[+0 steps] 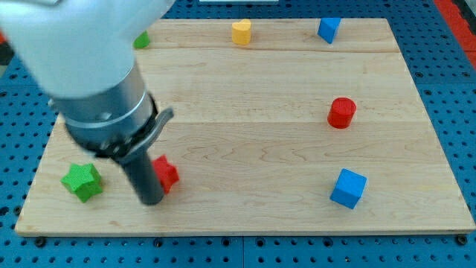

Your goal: Slide the red star below yellow hexagon

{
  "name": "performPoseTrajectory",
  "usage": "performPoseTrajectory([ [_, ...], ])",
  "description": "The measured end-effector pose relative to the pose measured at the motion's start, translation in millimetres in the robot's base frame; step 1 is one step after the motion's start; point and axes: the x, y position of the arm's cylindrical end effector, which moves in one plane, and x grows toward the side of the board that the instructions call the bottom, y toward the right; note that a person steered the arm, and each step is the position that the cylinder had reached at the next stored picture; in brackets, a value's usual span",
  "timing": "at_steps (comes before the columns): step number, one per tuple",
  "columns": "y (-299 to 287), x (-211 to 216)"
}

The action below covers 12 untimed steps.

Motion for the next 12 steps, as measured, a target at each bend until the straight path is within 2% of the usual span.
performPoseTrajectory([
  [2,43.7,-29.4],
  [3,68.5,-74.5],
  [4,43.6,-38.1],
  [5,30.9,-34.5],
  [6,-10.7,-20.6],
  [7,-47.9,-43.0],
  [8,-53.8,-66.9],
  [9,-34.2,-69.1],
  [12,-90.4,-89.9],
])
